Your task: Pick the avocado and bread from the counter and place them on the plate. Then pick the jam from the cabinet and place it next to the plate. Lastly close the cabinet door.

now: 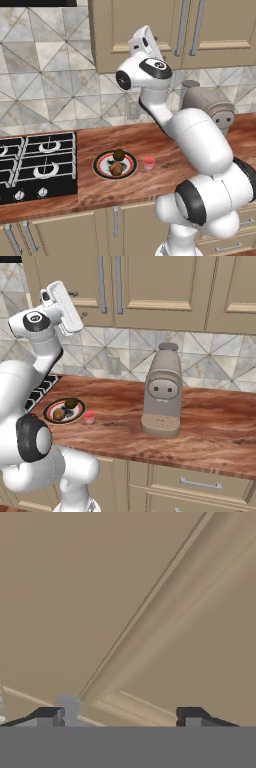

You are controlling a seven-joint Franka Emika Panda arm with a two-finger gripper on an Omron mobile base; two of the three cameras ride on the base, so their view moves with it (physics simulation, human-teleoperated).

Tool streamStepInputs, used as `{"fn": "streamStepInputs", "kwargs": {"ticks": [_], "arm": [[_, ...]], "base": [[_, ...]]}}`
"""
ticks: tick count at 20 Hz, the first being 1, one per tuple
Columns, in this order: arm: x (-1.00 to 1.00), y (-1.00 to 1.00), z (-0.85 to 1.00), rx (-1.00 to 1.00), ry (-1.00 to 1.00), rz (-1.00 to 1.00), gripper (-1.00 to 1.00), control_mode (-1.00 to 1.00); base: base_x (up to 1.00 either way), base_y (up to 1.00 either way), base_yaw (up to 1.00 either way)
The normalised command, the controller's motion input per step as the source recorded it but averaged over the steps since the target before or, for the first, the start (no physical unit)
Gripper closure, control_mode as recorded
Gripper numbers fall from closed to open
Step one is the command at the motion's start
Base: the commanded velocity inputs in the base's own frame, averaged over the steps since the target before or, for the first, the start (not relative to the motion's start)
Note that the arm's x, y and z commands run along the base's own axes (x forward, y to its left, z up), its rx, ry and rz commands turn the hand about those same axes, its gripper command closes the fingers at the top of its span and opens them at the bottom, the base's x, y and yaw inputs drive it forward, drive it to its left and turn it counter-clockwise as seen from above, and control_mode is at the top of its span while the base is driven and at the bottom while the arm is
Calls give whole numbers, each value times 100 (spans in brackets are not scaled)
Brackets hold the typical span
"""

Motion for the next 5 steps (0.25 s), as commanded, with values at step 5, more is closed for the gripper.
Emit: {"fn": "streamStepInputs", "kwargs": {"ticks": [5], "arm": [[-98, -32, 2, -7, -18, 10, -100, -100]], "base": [[0, 0, 0]]}}
